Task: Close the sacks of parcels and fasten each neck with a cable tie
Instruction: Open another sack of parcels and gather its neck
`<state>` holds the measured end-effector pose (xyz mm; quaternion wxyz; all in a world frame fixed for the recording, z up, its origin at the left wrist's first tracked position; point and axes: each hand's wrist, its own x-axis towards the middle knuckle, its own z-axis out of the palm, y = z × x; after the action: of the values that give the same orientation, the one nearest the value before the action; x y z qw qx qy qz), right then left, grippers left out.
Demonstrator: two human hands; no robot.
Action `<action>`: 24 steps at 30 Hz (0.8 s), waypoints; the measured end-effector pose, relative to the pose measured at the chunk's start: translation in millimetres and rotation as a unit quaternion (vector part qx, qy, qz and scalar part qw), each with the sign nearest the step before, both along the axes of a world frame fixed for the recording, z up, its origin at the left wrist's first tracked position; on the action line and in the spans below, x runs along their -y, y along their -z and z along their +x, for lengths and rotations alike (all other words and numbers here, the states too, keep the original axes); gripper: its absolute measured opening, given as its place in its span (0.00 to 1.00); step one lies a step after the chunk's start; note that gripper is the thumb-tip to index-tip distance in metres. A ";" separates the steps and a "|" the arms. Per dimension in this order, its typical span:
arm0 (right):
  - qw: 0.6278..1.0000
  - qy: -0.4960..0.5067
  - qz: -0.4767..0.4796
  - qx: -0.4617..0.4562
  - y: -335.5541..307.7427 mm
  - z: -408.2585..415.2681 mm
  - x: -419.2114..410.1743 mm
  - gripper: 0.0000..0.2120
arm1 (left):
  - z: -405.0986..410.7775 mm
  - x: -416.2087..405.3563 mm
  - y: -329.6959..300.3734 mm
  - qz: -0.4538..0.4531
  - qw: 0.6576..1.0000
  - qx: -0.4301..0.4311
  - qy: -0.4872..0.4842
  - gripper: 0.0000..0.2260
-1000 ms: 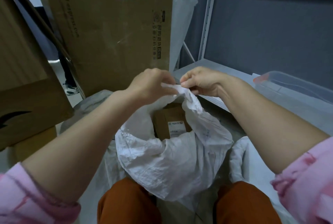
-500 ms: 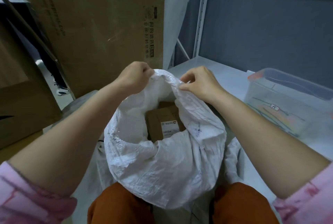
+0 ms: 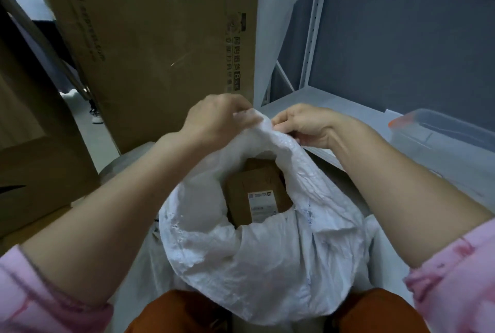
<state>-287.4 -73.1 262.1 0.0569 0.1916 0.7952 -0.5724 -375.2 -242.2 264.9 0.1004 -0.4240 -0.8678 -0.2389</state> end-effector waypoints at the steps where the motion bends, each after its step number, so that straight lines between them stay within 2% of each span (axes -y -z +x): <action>1: 1.000 -0.001 -0.023 -0.001 -0.9 -1.3 -5.5 0.05 | -1.4 -2.6 1.5 -0.020 1.000 -0.005 0.016 0.16; 4: 0.998 -0.010 -0.062 0.000 -2.9 -2.6 -17.6 0.06 | -11.1 -6.8 5.8 -0.061 0.997 0.006 0.036 0.10; 6: 0.999 -0.005 -0.032 0.009 -4.1 -5.1 -19.2 0.07 | -15.7 -12.5 7.2 -0.070 0.992 0.091 0.054 0.08; 8: 0.991 0.044 0.122 -0.010 -4.7 -8.4 -15.9 0.03 | -21.4 -16.3 6.8 -0.079 0.978 0.192 0.030 0.09; 9: 0.971 0.077 0.222 -0.045 -3.5 -9.7 -13.3 0.01 | -26.1 -16.7 6.5 -0.076 0.968 0.240 0.003 0.09; 10: 0.943 0.106 0.300 -0.095 -1.4 -10.2 -9.0 0.04 | -31.7 -16.0 6.7 -0.066 0.955 0.290 -0.024 0.08; 12: 0.908 0.097 0.373 -0.165 3.0 -6.8 3.2 0.10 | -41.4 -12.9 8.0 -0.021 0.909 0.412 -0.054 0.08; 15: 0.873 0.028 0.468 -0.138 16.5 -2.1 14.7 0.15 | -52.9 -9.2 12.9 0.029 0.848 0.525 -0.067 0.07; 18: 0.894 0.004 0.427 -0.135 23.1 -3.6 15.1 0.15 | -63.6 -8.5 18.0 0.039 0.818 0.568 -0.085 0.07; 21: 0.895 -0.033 0.431 -0.114 28.1 -6.4 20.3 0.19 | -68.9 -10.3 20.4 0.062 0.811 0.574 -0.096 0.06; 23: 0.890 -0.036 0.439 -0.121 32.0 -8.7 20.9 0.10 | -67.3 -13.4 18.7 0.062 0.809 0.576 -0.101 0.06; 24: 0.899 -0.033 0.418 -0.124 32.3 -10.4 18.9 0.06 | -65.6 -15.7 16.8 0.052 0.829 0.543 -0.120 0.06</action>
<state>-297.8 -92.0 229.8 -0.1088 0.0984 0.9678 -0.2045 -440.8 -226.5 248.1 -0.3374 -0.1123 -0.8127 -0.4616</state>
